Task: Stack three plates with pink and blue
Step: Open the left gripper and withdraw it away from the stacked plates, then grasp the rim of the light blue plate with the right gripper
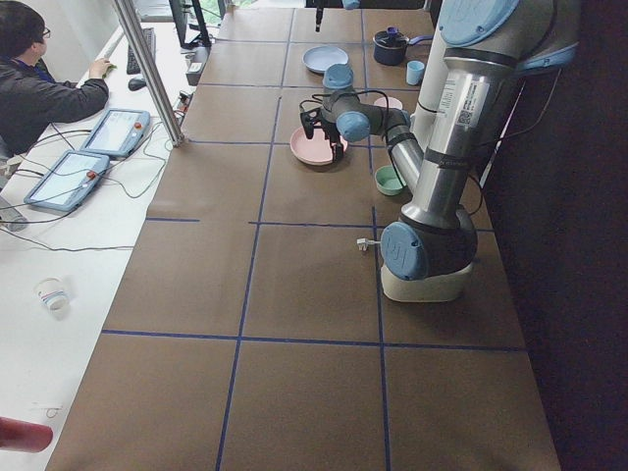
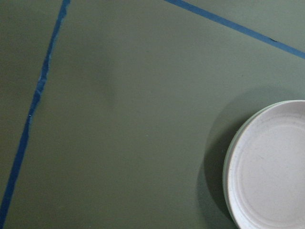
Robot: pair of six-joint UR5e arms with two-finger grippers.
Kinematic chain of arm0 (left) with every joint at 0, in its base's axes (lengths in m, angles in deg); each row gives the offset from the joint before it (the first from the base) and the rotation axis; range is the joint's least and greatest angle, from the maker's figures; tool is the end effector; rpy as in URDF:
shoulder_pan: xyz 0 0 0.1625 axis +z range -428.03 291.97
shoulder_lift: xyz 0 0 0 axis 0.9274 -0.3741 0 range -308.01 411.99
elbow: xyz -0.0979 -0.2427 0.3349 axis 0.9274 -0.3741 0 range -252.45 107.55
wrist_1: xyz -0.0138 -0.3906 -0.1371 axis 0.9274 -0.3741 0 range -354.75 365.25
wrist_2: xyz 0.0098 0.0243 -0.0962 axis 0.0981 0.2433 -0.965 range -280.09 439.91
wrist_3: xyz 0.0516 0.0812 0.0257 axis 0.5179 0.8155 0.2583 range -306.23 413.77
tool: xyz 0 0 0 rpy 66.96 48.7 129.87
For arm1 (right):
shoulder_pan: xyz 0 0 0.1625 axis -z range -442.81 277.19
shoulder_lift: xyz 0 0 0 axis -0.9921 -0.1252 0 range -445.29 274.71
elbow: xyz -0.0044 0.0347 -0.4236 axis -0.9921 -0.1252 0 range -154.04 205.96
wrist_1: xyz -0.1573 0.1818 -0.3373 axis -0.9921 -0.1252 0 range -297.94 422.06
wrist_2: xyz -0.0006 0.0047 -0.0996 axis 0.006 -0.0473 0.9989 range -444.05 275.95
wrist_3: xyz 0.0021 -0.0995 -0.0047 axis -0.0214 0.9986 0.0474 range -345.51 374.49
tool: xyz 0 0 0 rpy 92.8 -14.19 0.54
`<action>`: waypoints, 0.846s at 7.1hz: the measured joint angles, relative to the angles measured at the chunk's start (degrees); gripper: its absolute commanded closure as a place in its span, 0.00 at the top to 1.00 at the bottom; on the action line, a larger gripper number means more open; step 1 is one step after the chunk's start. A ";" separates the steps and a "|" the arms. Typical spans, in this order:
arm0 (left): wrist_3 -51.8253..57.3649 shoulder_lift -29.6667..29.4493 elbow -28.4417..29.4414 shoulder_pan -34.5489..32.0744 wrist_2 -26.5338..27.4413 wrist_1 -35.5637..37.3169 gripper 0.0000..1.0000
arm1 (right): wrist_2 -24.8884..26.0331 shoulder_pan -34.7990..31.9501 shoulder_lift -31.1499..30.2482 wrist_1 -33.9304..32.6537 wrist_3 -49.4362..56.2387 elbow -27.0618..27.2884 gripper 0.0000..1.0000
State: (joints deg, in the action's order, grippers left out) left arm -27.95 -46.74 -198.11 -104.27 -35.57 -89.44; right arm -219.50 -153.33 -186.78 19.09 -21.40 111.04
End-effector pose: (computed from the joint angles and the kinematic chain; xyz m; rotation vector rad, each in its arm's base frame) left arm 0.3321 -0.3556 0.2919 -0.0671 0.9387 -0.2612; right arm -0.0789 -0.4100 0.6992 0.0880 -0.9187 0.0540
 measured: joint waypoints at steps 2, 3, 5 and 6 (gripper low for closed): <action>3.84 3.37 -1.36 -2.39 -1.32 -0.04 1.00 | 0.66 3.33 -0.23 0.09 -0.19 -0.07 1.00; 5.23 4.29 -1.52 -3.74 -2.37 -0.05 1.00 | 0.84 4.47 -0.25 0.08 -0.17 -0.17 0.82; 6.66 5.01 -1.59 -5.18 -3.45 -0.05 1.00 | 1.65 5.56 -0.28 0.08 -0.19 -0.35 0.16; 6.82 5.09 -1.60 -5.35 -3.56 -0.03 1.00 | 1.98 5.87 -0.28 0.08 -0.15 -0.40 0.07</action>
State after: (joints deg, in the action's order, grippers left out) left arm -21.14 -41.66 -199.71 -109.61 -39.13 -89.48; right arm -217.52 -147.46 -187.06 19.17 -21.55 110.65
